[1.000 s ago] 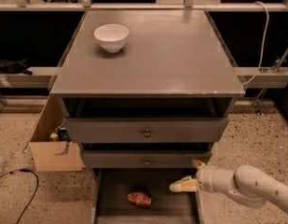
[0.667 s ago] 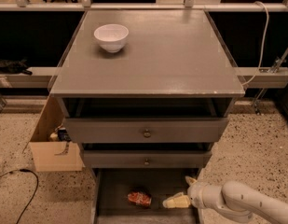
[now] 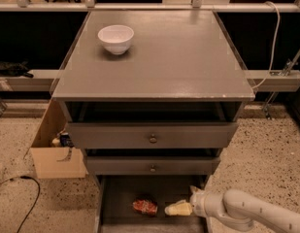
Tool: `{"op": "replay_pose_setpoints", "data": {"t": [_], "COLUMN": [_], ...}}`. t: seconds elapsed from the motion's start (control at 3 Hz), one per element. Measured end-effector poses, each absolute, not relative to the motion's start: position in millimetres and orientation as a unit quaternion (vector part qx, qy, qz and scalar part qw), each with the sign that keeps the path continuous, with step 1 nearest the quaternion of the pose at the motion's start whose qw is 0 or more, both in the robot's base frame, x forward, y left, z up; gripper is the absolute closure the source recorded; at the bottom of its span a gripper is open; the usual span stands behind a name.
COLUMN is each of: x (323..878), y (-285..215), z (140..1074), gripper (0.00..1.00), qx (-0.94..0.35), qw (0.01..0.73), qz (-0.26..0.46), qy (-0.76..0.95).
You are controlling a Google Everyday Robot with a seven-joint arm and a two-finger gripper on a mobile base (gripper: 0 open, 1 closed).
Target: Pick coke can from bottom drawer and place on counter
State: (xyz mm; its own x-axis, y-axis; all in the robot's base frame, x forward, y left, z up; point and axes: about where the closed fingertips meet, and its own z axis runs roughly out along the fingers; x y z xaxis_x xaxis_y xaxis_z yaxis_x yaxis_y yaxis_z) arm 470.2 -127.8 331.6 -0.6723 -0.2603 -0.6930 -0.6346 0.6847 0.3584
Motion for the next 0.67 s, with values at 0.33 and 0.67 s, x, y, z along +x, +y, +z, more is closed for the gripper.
{"op": "replay_pose_setpoints", "data": {"t": [0.33, 0.67], "x": [481, 502], "y": [-110, -75], "z": [299, 249], "gripper": [0.0, 0.0], "qx": [-0.234, -0.224], "qw": [0.296, 0.299], "qz": [0.31, 0.3], "qy": [0.873, 0.878]}}
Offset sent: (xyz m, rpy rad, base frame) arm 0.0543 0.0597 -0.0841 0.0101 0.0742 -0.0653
